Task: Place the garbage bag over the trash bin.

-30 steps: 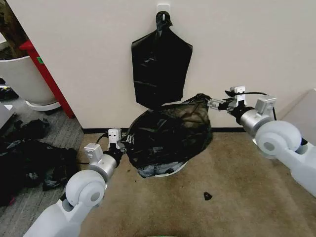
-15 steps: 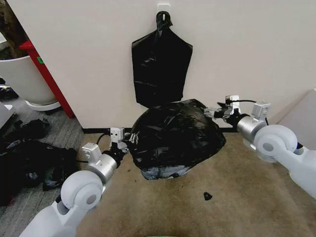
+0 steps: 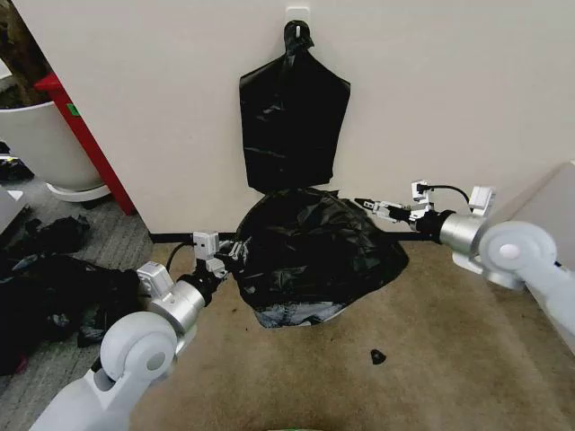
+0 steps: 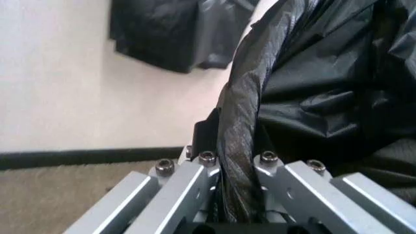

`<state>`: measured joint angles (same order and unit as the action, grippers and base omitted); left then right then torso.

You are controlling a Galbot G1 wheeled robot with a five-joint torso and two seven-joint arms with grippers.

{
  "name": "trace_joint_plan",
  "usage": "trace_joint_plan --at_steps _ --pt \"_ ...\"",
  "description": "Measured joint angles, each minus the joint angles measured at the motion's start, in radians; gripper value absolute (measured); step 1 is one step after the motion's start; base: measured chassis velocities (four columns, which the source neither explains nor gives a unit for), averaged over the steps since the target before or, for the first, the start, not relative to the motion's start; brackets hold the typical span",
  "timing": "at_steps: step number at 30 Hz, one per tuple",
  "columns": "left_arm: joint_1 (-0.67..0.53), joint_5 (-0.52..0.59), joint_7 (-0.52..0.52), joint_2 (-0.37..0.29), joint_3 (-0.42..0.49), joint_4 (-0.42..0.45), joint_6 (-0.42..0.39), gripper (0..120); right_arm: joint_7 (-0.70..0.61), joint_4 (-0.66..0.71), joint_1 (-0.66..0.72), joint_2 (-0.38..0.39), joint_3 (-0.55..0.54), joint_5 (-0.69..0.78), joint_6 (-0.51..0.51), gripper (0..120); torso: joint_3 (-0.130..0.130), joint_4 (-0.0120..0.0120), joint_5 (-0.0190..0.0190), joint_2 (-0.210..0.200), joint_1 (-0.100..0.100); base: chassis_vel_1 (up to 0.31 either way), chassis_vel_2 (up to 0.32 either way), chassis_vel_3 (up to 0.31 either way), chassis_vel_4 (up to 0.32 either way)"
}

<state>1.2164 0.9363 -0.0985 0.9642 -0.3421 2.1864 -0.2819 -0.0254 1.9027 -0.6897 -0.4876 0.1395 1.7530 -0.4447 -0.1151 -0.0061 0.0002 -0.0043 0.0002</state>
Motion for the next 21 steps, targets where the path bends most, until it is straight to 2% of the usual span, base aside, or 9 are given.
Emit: trace_joint_plan --at_steps 5,11,15,18,21 --pt "-0.010 -0.013 -0.053 0.002 0.007 -0.015 0.004 1 -0.016 0.038 -0.003 -0.003 0.040 0.017 0.000 100 0.000 0.0000 -0.0001 0.000 0.000 0.000 0.000 0.000 0.000" --pt "-0.025 -0.026 -0.153 0.007 0.021 -0.005 -0.001 1 -0.094 0.180 0.025 -0.043 0.046 -0.130 0.027 100 0.000 0.0004 -0.0004 0.000 0.000 0.000 0.000 0.000 0.000" --pt "-0.052 -0.048 -0.212 0.003 0.045 -0.003 -0.015 1 -0.163 0.354 0.032 -0.059 -0.009 -0.246 0.030 100 0.000 0.0001 -0.0003 0.000 0.000 0.000 0.000 0.000 0.000" --pt "-0.061 -0.082 -0.207 -0.005 0.052 0.003 -0.011 1 -0.188 0.457 0.034 -0.064 -0.075 -0.311 0.035 100 0.000 0.0001 -0.0003 0.000 0.000 0.000 0.000 0.000 0.000" --pt "-0.062 -0.109 -0.189 -0.010 0.055 0.007 -0.007 1 -0.194 0.502 0.035 -0.067 -0.104 -0.325 0.027 100 0.000 0.0001 -0.0003 0.000 0.000 0.000 0.000 0.000 0.000"
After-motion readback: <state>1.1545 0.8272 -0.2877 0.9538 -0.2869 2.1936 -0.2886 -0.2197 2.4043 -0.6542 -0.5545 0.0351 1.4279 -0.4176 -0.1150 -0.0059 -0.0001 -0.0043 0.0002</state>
